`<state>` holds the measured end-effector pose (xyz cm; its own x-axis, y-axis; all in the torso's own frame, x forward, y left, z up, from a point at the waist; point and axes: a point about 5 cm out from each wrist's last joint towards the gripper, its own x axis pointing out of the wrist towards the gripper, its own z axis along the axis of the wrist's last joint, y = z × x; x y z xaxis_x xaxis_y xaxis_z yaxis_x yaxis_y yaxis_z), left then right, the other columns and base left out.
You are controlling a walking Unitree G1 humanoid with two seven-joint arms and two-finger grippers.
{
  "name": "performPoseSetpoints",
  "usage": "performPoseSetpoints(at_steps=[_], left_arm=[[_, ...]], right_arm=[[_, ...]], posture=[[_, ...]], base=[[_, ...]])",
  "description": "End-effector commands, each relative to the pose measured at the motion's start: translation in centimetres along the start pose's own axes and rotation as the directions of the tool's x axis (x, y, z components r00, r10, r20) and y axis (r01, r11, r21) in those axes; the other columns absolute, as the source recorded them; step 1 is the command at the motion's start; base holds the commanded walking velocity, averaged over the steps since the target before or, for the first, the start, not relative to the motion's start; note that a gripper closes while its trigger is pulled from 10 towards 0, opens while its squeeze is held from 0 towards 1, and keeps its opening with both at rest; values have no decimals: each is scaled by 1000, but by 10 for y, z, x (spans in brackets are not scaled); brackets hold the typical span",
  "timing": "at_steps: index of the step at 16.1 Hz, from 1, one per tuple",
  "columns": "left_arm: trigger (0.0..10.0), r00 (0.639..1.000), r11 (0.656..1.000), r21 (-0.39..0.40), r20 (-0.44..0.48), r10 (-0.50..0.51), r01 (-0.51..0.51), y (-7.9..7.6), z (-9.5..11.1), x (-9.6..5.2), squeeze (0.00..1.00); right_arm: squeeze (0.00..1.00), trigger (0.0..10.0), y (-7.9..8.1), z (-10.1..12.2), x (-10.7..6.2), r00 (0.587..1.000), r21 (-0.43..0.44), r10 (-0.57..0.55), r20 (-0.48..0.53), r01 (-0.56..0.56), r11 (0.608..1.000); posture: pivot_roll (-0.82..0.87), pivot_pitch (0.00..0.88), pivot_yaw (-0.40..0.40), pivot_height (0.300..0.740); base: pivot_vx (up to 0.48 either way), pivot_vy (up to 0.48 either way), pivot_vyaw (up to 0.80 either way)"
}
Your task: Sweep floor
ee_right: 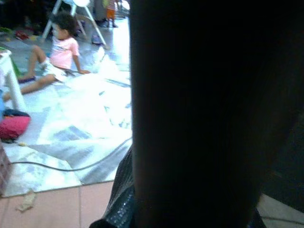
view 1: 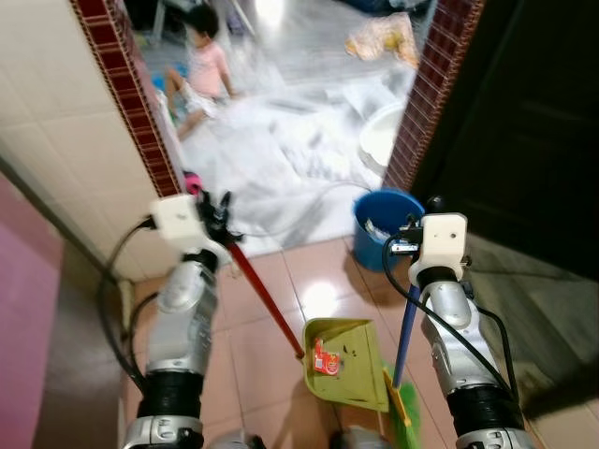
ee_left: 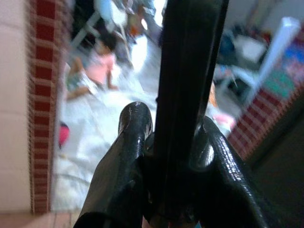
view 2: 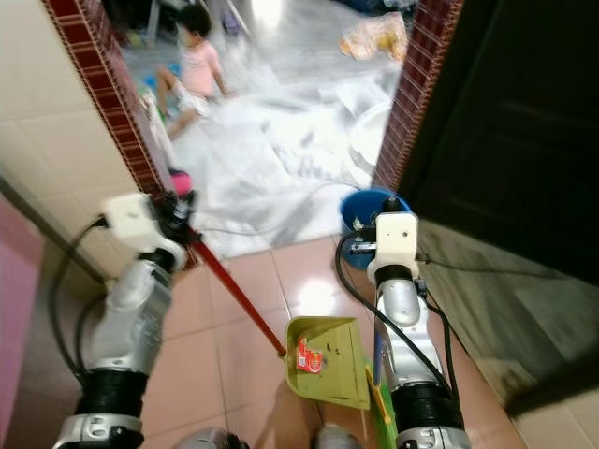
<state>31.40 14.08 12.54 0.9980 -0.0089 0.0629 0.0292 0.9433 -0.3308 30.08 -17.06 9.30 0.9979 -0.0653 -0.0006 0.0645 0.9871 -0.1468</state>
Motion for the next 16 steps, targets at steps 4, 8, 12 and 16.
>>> performPoseSetpoints(at_steps=[4,8,12,16], left_arm=[[10000,981,997,-72,194,-9,23,-15,59,13,0],[10000,976,987,-156,217,10,25,-23,75,18,0],[10000,966,978,-203,259,7,48,-30,92,25,0],[10000,960,975,-216,278,18,44,-30,102,25,0]], right_arm=[[0,10000,3,11,2,999,-31,22,38,-21,999],[0,10000,3,10,3,999,-37,30,35,-29,999],[0,10000,8,9,2,998,-35,51,35,-49,998],[0,10000,11,6,0,998,-34,63,26,-62,997]], posture=[[-61,0,61,740],[-70,0,54,740],[-71,0,55,740],[-71,0,55,740]], base=[[425,0,-200],[456,0,-711],[463,0,-111],[465,0,0]])
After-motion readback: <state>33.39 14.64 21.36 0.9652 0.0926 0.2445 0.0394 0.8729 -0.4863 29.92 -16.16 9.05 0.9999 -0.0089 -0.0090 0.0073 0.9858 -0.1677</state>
